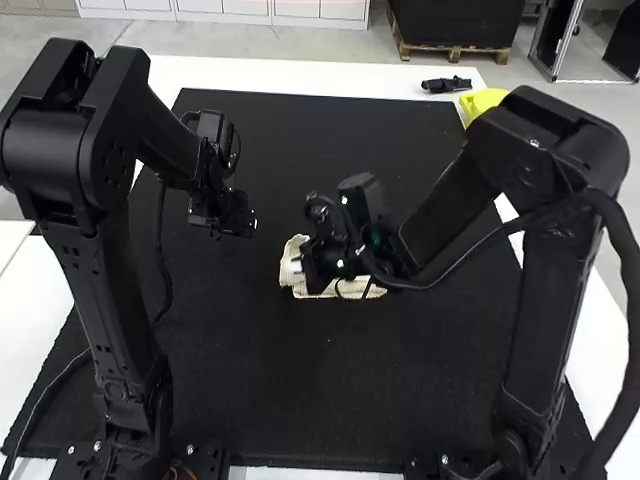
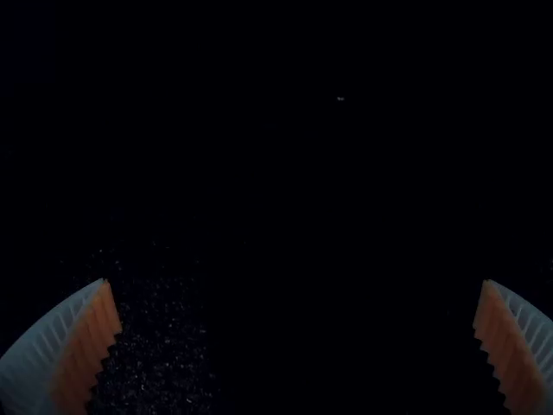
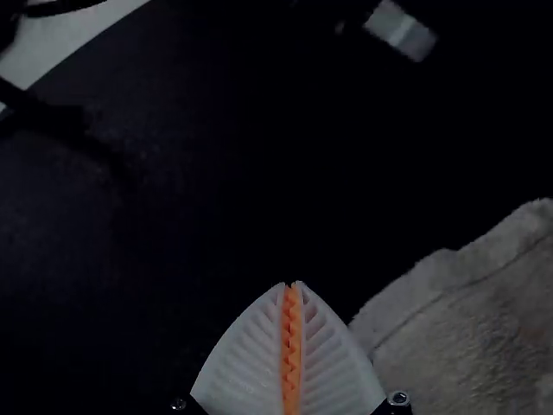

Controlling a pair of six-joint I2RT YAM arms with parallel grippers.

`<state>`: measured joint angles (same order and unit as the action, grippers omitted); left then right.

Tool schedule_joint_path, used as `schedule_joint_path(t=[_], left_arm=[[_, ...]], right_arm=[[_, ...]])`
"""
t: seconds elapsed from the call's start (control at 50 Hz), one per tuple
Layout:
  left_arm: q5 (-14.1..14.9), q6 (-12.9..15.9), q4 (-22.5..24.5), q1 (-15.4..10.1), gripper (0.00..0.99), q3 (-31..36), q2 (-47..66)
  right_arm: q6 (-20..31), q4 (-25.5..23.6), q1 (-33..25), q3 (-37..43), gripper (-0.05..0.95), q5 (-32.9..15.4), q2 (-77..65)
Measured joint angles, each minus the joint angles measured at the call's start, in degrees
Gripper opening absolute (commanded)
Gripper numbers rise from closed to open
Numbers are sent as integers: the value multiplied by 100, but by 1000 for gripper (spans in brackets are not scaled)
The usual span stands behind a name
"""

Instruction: Fold the towel.

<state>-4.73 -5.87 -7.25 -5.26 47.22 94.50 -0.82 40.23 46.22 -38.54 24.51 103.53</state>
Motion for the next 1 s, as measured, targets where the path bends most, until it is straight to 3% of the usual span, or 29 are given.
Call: schedule_joint_path(t=[0.16,0.24,0.7,1.0], left_arm=[[0,0,-9,0,961,0,0],[0,0,-2,0,959,0,-2],[-2,0,-103,0,959,76,0],[-2,-24,-122,0,959,76,-2]], right_arm=[[-57,595,210,-7,-21,129,28],[-103,662,160,-107,-21,151,28],[-221,-402,-1176,-949,-21,63,584],[-105,-660,-1143,-761,-21,28,758]])
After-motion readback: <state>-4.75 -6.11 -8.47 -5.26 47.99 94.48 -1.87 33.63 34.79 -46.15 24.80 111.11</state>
